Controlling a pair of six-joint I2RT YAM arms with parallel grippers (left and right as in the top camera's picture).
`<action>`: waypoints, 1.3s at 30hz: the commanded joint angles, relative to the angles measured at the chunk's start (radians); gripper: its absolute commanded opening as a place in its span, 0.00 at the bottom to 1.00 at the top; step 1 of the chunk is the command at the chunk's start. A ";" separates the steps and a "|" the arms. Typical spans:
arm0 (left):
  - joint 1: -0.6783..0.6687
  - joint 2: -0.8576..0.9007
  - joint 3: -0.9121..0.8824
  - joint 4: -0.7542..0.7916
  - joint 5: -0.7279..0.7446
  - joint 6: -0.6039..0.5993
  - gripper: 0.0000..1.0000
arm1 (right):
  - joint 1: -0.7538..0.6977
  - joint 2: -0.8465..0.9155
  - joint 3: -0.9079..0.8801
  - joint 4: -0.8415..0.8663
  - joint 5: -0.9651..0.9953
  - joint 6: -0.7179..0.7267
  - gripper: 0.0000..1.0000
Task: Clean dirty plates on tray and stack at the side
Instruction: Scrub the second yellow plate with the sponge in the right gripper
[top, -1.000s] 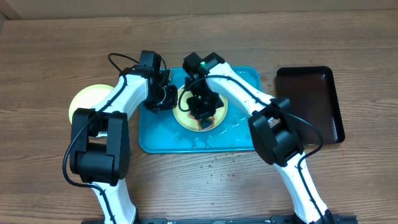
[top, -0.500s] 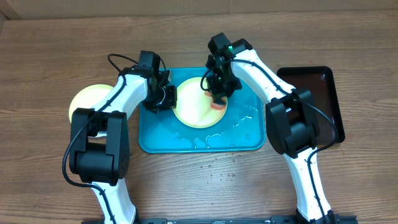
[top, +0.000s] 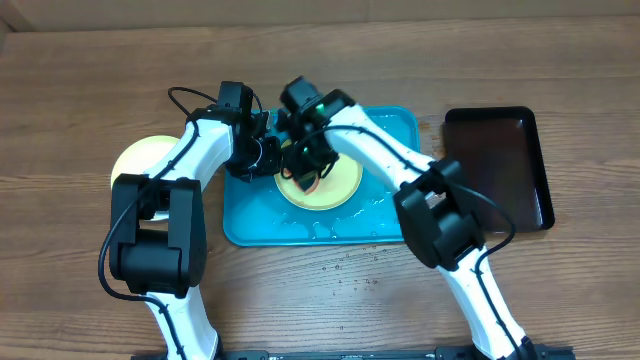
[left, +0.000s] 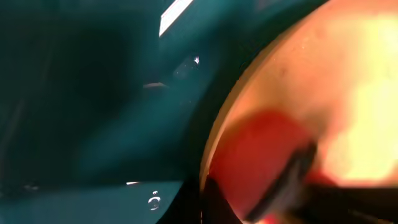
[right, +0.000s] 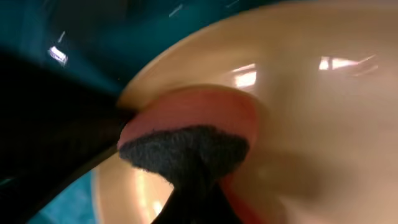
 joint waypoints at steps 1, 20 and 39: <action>0.002 0.012 0.002 0.000 0.003 0.011 0.04 | -0.019 0.021 -0.015 -0.054 -0.016 -0.002 0.04; 0.002 0.012 0.002 0.000 0.003 0.011 0.04 | -0.197 0.021 0.026 -0.008 -0.003 0.033 0.04; 0.002 0.012 0.002 0.001 0.002 0.012 0.04 | -0.101 0.018 0.024 -0.107 -0.119 0.097 0.04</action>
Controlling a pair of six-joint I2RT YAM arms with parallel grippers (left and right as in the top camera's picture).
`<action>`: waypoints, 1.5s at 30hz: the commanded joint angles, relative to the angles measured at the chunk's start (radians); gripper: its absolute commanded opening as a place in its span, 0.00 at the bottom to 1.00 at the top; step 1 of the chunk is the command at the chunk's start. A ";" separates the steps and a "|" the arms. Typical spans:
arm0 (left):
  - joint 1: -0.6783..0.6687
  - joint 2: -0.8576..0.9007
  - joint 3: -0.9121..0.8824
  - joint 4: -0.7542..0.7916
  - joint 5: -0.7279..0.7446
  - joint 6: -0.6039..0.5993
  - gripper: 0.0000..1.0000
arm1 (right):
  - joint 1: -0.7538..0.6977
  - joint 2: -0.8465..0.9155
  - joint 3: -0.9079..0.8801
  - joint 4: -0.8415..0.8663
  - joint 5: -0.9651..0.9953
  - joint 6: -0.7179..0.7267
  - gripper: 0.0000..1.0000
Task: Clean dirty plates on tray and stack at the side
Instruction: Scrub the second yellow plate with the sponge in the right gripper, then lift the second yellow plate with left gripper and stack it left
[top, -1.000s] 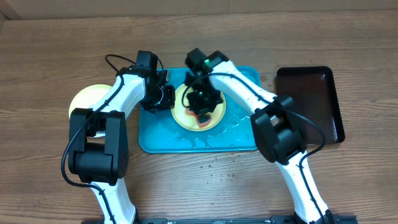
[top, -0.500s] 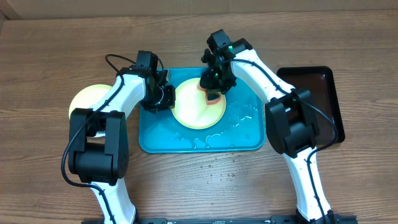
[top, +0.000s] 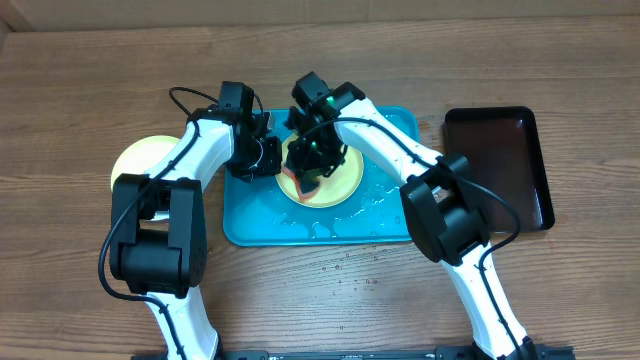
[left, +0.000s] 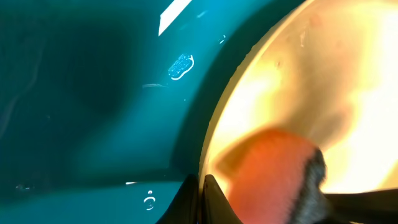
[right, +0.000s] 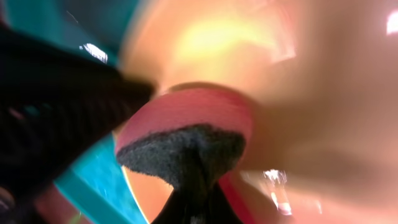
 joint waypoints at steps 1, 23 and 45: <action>0.000 0.012 0.002 0.001 -0.003 0.013 0.04 | -0.056 0.010 0.013 -0.057 0.050 0.011 0.04; 0.000 0.012 0.002 0.000 -0.018 0.027 0.04 | -0.025 -0.037 0.011 0.148 0.175 0.042 0.04; -0.038 0.012 -0.005 -0.060 0.019 0.002 0.24 | -0.157 -0.315 0.034 0.018 0.305 0.220 0.04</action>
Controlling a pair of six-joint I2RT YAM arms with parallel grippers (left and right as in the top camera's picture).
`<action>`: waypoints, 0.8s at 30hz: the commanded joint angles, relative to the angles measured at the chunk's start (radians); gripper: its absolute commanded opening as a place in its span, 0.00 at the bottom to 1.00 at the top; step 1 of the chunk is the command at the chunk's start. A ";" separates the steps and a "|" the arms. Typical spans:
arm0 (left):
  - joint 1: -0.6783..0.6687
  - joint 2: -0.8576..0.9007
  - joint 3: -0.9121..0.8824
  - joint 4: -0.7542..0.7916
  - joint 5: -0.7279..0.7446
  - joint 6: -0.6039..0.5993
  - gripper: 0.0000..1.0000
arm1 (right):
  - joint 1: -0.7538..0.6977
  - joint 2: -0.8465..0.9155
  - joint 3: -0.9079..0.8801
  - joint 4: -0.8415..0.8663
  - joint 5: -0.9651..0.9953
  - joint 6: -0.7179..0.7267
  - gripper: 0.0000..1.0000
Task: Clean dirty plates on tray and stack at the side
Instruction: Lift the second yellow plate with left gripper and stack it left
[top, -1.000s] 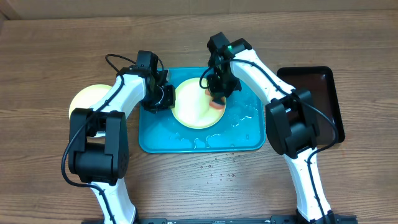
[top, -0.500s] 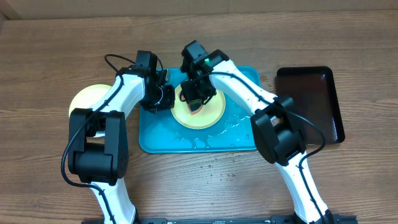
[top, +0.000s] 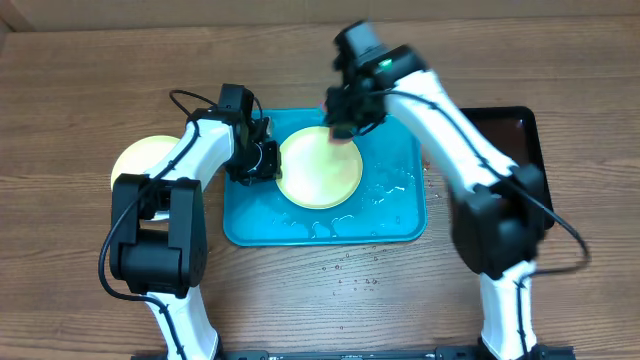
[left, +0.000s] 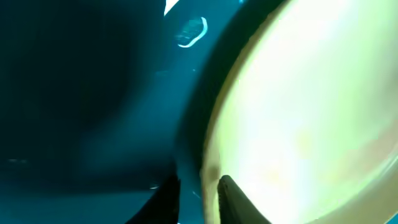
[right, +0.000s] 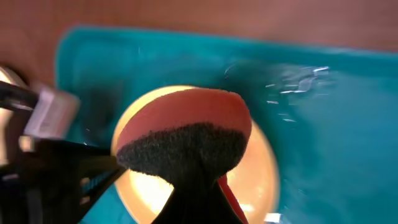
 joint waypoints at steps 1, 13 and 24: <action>-0.035 0.012 -0.006 -0.002 0.024 -0.006 0.24 | -0.026 -0.054 0.029 -0.018 0.051 0.032 0.04; -0.076 0.012 -0.035 0.060 -0.086 -0.048 0.04 | -0.064 -0.054 0.029 -0.063 0.051 0.032 0.04; -0.057 -0.149 0.033 0.027 -0.306 -0.036 0.04 | -0.066 -0.053 0.029 -0.096 0.090 0.034 0.04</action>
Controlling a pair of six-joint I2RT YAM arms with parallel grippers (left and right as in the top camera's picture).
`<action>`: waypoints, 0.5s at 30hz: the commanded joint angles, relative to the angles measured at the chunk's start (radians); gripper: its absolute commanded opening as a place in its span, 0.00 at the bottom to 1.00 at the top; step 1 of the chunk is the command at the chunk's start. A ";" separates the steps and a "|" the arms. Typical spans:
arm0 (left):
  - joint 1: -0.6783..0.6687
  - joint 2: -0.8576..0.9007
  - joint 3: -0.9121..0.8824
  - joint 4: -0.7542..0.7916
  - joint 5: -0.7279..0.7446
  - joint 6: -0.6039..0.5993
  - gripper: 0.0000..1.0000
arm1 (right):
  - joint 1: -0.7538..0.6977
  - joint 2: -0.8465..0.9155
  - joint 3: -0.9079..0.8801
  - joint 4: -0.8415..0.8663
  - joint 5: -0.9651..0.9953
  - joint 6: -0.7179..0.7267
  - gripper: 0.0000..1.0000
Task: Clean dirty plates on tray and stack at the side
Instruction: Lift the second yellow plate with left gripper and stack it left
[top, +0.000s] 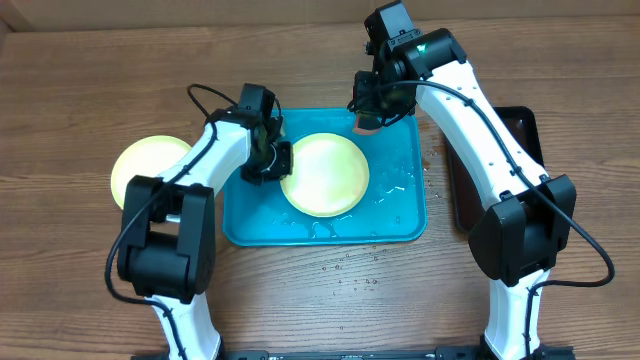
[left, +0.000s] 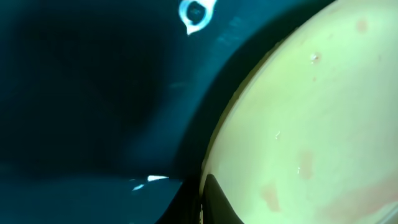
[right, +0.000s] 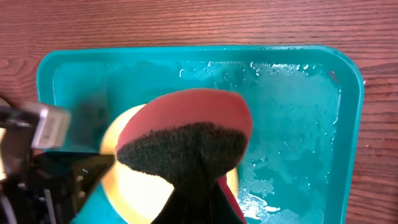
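Observation:
A pale yellow plate (top: 325, 176) lies on the wet teal tray (top: 395, 215). My left gripper (top: 274, 160) is shut on the plate's left rim; in the left wrist view its fingertips (left: 208, 202) pinch the plate (left: 311, 124) edge over the tray (left: 93, 93). My right gripper (top: 368, 112) hangs above the tray's far edge, clear of the plate, shut on a red sponge with a dark scouring face (right: 186, 137). Below it the right wrist view shows the tray (right: 292, 106) and the plate (right: 134, 190). A second yellow plate (top: 148, 165) rests on the table to the left.
A dark brown tray (top: 530, 150) sits at the right, partly hidden by my right arm. Water drops lie on the wooden table (top: 350, 270) in front of the teal tray. Both arms cross over the tray's back half.
My right gripper has moved the sponge up and to the right, from the plate's far edge to the tray's back edge. The left gripper and plate have shifted slightly right.
At first the sponge was pressed on the plate while my left gripper held the rim. It was still on the plate's left part a moment later. Then the sponge was off the plate at its far edge, and now it hangs higher over the tray's back.

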 joint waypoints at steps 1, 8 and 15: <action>0.008 -0.144 0.032 -0.002 -0.186 -0.002 0.04 | -0.011 -0.005 0.008 0.001 0.032 0.013 0.04; -0.044 -0.312 0.032 -0.015 -0.441 0.024 0.04 | -0.035 -0.005 0.008 -0.002 0.031 0.013 0.04; -0.165 -0.353 0.032 -0.042 -0.824 0.018 0.04 | -0.051 -0.005 0.008 -0.009 0.031 0.013 0.04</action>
